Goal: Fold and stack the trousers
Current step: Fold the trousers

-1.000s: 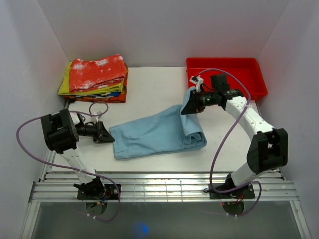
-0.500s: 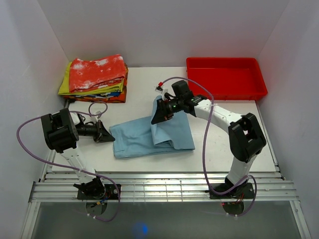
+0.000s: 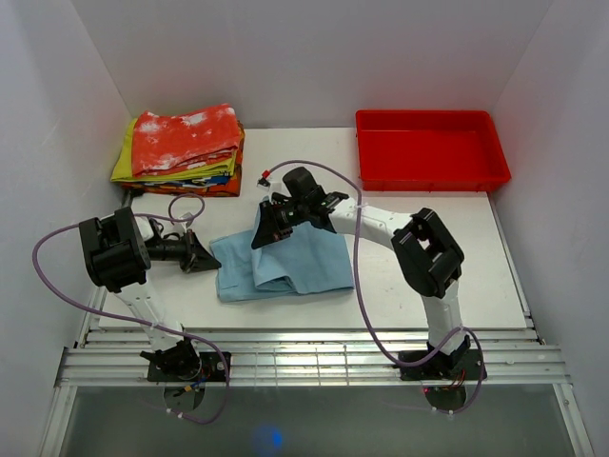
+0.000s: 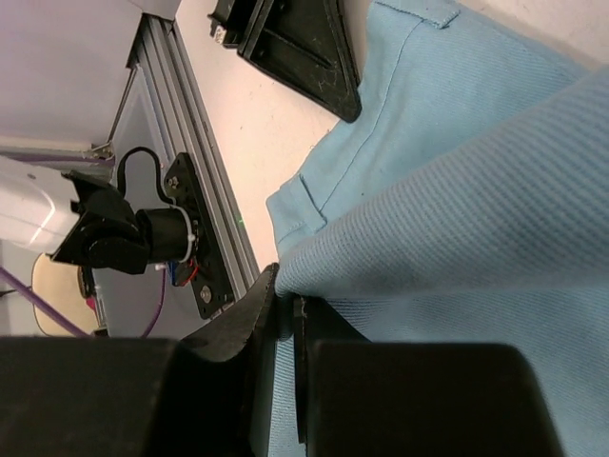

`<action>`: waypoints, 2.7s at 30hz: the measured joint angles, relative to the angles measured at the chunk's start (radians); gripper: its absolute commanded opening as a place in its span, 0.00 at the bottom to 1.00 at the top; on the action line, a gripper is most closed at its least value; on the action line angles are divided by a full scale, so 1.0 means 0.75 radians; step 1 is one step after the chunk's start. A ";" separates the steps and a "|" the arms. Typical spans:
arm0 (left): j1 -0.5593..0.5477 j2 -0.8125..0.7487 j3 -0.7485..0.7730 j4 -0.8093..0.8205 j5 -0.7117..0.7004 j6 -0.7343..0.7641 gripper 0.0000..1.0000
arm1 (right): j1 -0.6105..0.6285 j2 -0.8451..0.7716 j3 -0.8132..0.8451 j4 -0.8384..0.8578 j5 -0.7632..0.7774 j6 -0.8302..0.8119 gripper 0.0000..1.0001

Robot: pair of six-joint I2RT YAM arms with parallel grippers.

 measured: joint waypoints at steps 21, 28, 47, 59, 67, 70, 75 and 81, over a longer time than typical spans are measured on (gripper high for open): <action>-0.006 0.000 -0.033 0.066 0.031 -0.094 0.00 | 0.166 0.275 0.345 -0.031 0.178 0.146 0.08; -0.006 0.000 -0.038 0.078 0.036 -0.108 0.00 | 0.200 0.340 0.401 -0.036 0.207 0.160 0.08; 0.070 -0.064 -0.035 0.077 -0.074 -0.140 0.00 | 0.189 0.268 0.414 -0.131 0.300 0.045 0.08; 0.070 -0.064 -0.035 0.077 -0.079 -0.141 0.00 | 0.196 0.301 0.515 -0.183 0.332 0.055 0.08; 0.070 -0.062 -0.034 0.078 -0.082 -0.145 0.00 | 0.237 0.425 0.539 -0.129 0.347 0.104 0.08; 0.070 -0.062 -0.034 0.079 -0.086 -0.151 0.02 | 0.248 0.483 0.541 -0.078 0.335 0.116 0.14; 0.137 -0.082 -0.030 0.064 -0.104 -0.165 0.37 | 0.247 0.517 0.507 0.006 0.259 0.140 0.71; 0.370 -0.207 0.134 -0.043 -0.131 -0.073 0.58 | 0.212 0.388 0.426 0.054 0.094 0.040 0.90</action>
